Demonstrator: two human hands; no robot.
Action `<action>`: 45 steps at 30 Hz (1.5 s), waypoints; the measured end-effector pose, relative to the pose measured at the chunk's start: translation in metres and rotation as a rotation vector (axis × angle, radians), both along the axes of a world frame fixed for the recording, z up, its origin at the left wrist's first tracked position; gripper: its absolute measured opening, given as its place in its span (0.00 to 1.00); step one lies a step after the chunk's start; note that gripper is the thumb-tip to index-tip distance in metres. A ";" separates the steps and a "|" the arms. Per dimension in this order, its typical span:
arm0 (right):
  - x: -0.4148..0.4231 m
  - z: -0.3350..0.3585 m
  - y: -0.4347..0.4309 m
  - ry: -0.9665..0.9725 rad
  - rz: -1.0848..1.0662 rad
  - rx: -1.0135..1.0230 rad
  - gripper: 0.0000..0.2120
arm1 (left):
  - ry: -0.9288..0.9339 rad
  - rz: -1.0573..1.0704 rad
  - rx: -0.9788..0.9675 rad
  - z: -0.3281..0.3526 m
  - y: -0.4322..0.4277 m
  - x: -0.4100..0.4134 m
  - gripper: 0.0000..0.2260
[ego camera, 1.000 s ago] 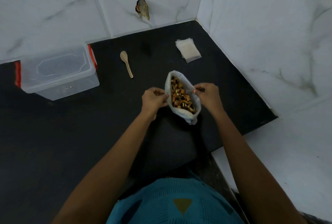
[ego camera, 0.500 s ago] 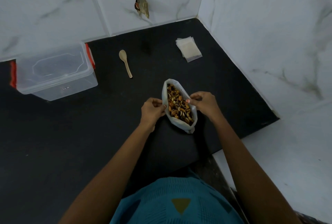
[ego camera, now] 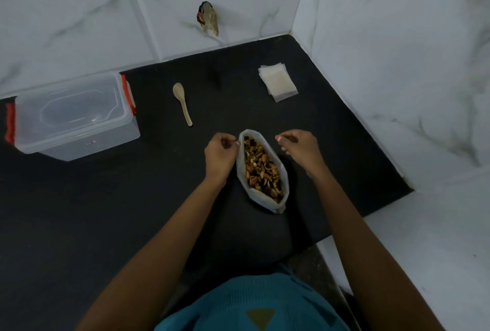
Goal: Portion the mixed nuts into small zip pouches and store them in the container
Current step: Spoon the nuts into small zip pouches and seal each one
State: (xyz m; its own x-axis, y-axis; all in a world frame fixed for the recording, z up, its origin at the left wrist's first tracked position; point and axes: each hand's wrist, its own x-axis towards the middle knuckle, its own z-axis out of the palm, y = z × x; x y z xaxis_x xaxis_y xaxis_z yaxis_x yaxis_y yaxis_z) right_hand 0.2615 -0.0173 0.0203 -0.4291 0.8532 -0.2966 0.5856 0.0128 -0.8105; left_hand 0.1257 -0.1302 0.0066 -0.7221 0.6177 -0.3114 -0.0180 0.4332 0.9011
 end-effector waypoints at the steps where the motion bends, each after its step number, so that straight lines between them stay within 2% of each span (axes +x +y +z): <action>1: -0.004 0.001 0.006 0.008 -0.004 0.009 0.07 | 0.038 -0.004 0.015 0.002 0.009 -0.002 0.06; 5: -0.020 0.000 0.034 0.004 -0.020 0.071 0.06 | 0.151 -0.048 0.058 0.007 0.048 -0.009 0.06; 10: -0.043 -0.002 0.080 -0.035 -0.059 0.125 0.08 | 0.226 -0.070 0.022 0.007 0.106 -0.022 0.06; 16: -0.064 -0.012 0.137 -0.060 -0.120 0.212 0.09 | 0.196 -0.085 -0.039 -0.003 0.172 -0.036 0.08; 22: -0.083 -0.026 0.169 -0.135 -0.121 0.269 0.14 | 0.115 0.028 -0.078 -0.012 0.214 -0.046 0.15; 26: -0.088 -0.033 0.176 -0.196 -0.105 0.225 0.16 | 0.087 0.044 -0.129 -0.017 0.227 -0.053 0.16; 31: -0.089 -0.039 0.179 -0.161 -0.107 0.186 0.15 | 0.107 -0.002 -0.190 -0.020 0.236 -0.053 0.14; 39: -0.087 -0.030 0.185 -0.035 -0.177 0.056 0.17 | 0.024 0.102 -0.107 -0.024 0.234 -0.052 0.10; 45: -0.082 -0.019 0.182 0.051 -0.187 -0.047 0.14 | -0.053 0.121 -0.065 -0.023 0.229 -0.054 0.09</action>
